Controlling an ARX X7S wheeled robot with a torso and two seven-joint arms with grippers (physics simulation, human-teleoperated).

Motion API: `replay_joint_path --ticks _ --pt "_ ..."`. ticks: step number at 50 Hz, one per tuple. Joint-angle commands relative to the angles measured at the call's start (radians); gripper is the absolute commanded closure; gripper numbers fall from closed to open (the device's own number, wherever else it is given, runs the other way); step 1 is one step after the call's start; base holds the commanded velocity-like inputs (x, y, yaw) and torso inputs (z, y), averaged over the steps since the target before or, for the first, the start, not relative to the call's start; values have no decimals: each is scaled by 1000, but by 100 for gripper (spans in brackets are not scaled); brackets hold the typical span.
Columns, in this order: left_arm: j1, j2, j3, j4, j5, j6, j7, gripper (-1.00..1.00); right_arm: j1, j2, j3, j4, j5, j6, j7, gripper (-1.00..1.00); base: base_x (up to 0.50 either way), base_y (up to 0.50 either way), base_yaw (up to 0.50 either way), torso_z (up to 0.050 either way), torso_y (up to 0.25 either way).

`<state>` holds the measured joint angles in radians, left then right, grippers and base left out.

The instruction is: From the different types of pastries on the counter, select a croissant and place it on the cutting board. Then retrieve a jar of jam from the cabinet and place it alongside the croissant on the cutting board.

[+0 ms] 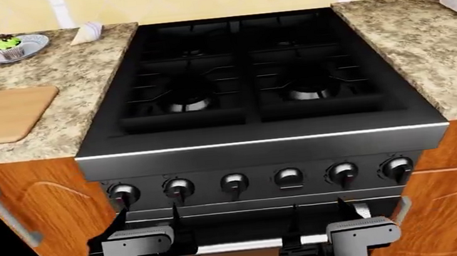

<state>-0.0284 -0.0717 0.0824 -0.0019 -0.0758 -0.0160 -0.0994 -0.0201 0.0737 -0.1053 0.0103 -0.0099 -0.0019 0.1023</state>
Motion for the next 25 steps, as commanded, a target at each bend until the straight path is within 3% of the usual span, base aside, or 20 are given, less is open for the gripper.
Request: replay_joint_path --ticks 1,25 --pt "14 -20 21 8 -10 12 -13 -100 -2 11 -15 3 15 -8 19 -100 12 500 0 0 0" --pt "22 -46 47 -4 -29 33 -40 -100 4 32 -45 12 42 -13 52 -100 10 500 0 0 0"
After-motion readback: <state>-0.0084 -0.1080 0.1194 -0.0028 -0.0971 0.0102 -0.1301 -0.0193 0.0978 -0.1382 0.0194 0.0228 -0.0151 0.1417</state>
